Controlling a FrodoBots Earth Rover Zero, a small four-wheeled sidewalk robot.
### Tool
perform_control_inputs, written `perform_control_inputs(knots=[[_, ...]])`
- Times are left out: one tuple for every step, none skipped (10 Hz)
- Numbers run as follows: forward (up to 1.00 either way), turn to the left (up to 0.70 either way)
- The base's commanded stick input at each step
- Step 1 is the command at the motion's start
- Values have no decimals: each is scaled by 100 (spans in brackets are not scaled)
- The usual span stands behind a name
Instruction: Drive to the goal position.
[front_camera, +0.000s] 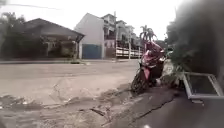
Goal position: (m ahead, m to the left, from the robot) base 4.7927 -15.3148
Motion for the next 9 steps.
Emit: perform_control_inputs(knots=[[0,5],[50,16],[50,28],[50,6],[50,36],[50,44],[50,48],[50,36],[50,24]])
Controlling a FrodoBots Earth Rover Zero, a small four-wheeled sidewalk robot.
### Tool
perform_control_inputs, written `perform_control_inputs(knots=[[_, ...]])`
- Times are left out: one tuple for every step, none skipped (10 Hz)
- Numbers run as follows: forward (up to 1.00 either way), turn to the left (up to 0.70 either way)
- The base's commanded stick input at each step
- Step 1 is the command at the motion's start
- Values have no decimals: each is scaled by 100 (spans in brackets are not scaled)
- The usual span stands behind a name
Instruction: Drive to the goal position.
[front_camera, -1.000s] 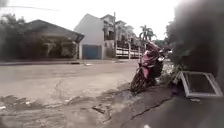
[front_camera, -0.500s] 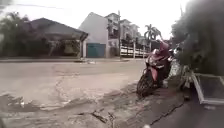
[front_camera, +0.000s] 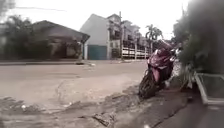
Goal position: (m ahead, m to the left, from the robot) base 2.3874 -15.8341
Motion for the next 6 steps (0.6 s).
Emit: perform_control_inputs(knots=[[50,15],[50,19],[50,28],[50,26],[50,22],[50,15]])
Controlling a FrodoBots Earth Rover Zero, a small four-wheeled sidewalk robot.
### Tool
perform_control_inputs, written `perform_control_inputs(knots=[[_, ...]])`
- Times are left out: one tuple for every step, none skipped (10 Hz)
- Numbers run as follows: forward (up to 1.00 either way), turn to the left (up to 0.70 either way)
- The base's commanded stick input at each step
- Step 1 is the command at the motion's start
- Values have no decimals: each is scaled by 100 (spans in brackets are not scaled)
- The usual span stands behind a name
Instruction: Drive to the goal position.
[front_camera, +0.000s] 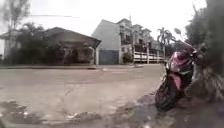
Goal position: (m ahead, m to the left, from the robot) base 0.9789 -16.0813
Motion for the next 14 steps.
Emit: perform_control_inputs(knots=[[50,13],[50,16],[50,18],[50,14],[50,17],[50,21],[50,17],[50,21],[50,24],[50,23],[50,22],[50,16],[50,21],[50,14]])
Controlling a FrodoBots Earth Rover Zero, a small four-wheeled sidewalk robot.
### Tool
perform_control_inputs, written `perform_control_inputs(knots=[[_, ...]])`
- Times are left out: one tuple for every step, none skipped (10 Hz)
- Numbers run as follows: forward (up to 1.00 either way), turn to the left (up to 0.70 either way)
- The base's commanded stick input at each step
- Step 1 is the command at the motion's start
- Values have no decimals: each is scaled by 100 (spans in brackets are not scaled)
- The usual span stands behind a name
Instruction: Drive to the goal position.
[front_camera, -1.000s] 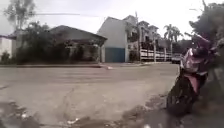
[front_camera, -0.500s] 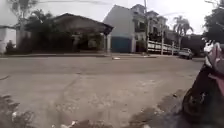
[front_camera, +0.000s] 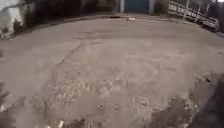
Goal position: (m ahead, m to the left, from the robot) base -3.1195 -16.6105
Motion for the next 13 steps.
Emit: perform_control_inputs(knots=[[50,14],[50,19],[50,10],[50,0],[50,0],[50,0],[50,0],[50,0],[50,8],[50,-11],[50,-41],[50,-49],[50,-50]])
